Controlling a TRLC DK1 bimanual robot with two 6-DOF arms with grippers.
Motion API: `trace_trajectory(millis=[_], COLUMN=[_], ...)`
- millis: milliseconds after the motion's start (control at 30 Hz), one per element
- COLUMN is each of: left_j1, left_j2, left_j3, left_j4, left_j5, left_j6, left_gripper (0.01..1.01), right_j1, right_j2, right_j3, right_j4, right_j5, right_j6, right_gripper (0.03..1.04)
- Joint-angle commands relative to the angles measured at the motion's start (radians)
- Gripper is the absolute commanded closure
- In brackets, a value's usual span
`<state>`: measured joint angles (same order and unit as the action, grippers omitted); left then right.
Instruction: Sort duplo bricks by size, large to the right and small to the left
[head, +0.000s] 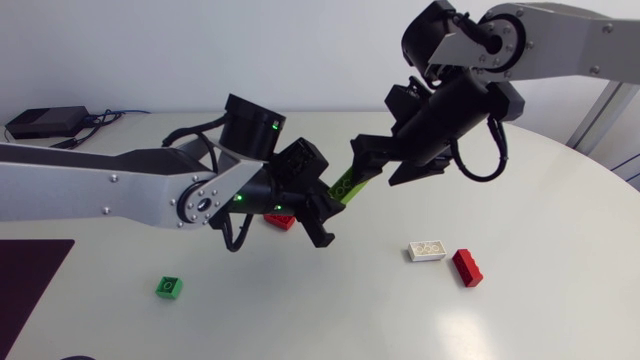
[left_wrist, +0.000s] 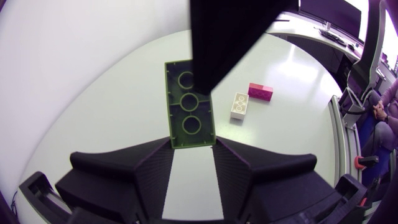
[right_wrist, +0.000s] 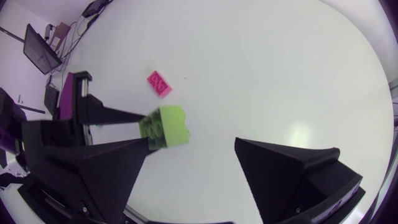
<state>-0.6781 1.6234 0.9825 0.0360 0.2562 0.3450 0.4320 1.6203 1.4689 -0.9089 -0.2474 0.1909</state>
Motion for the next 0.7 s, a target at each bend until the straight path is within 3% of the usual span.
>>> trace_trajectory(millis=[0, 167, 667], left_j1=[-0.028, -0.026, 0.009], left_j2=[0.007, -0.002, -0.023], left_j3=[-0.041, -0.077, -0.120], left_j4=[0.033, 0.145, 0.291], left_j5=[0.018, 0.018, -0.012], left_j6=[-0.029, -0.104, -0.144], left_gripper=[0.703, 0.703, 0.705], right_j1=[0.007, 0.013, 0.011], right_j2=[-0.008, -0.020, -0.037], right_j3=[0.048, 0.073, 0.050], right_j4=[0.007, 0.005, -0.002], right_j5=[-0.007, -0.007, -0.007], right_j6=[0.015, 0.019, 0.025], right_gripper=[0.07, 0.07, 0.07])
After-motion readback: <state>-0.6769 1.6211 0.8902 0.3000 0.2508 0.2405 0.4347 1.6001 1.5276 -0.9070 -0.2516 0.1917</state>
